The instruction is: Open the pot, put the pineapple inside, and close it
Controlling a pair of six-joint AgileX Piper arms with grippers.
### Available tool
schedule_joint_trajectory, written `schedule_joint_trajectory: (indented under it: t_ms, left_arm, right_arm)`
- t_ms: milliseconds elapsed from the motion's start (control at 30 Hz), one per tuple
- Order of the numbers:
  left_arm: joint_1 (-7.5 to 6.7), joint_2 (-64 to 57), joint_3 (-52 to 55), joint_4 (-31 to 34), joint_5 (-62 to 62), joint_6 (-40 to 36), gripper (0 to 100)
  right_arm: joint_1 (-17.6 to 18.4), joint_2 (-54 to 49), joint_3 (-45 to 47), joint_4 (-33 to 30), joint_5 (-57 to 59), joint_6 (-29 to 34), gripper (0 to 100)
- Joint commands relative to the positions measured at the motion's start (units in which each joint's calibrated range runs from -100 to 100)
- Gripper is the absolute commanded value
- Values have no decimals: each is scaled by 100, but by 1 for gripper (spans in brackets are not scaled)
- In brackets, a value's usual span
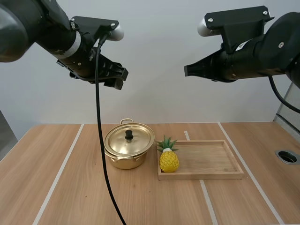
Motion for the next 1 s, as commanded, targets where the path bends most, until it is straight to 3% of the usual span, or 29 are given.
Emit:
schedule_joint_trajectory:
  t_ms: [0,267,967]
  left_arm:
    - [10,157,178,-139,-132,30,100]
    - [-16,660,605,-584,-568,281,100]
    - [-16,2061,887,-679,-1021,505,100]
  right_arm:
    - [-18,-17,-64,44,100,-44,0]
    - [-18,-17,-64,44,290,-44,0]
    - [-18,-17,-64,174,486,-44,0]
